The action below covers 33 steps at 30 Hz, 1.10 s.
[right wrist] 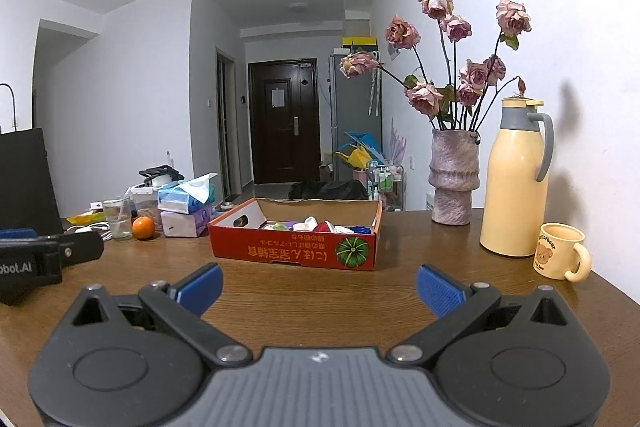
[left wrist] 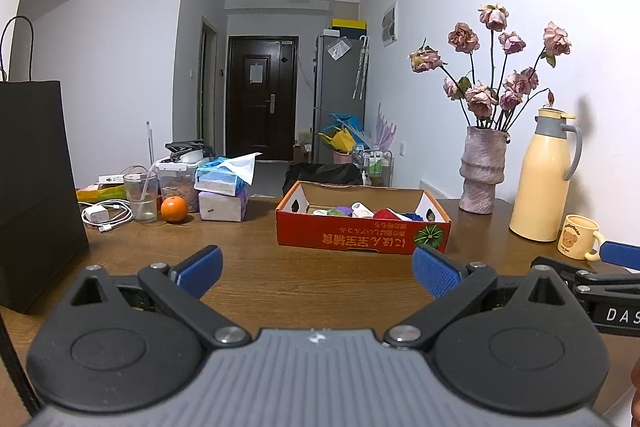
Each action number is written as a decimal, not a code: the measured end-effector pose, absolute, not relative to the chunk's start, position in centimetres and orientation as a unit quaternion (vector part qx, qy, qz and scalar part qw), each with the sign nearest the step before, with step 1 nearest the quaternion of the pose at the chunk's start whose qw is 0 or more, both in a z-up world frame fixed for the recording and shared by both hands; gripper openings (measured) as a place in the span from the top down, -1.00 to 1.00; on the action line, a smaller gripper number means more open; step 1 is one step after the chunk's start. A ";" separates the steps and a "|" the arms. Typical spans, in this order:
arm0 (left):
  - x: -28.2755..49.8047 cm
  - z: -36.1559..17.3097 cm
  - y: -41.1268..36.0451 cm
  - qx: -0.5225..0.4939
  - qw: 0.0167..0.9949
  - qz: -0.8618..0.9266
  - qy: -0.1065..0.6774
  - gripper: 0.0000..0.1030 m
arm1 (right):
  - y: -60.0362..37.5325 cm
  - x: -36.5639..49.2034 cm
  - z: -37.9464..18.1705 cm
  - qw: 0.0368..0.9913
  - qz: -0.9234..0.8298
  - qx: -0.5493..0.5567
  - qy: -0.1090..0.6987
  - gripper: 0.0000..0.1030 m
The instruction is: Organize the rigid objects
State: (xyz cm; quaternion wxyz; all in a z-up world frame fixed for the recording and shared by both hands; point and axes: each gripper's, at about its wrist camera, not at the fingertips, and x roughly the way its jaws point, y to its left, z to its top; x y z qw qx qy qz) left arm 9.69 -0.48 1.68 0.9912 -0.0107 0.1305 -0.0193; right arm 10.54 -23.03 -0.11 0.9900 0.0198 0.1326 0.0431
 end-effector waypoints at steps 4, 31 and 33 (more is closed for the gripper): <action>9.3 1.7 -0.5 -0.011 0.991 -0.022 0.129 -1.00 | -22.9 10.3 -0.1 0.990 0.044 0.020 0.132 -1.00; 9.1 1.6 -0.9 0.003 0.990 -0.034 0.136 -1.00 | -22.4 10.0 -0.3 0.990 0.045 0.017 0.135 -1.00; 9.1 1.4 -0.9 0.003 0.990 -0.037 0.136 -1.00 | -22.4 10.2 -0.3 0.990 0.045 0.017 0.136 -1.00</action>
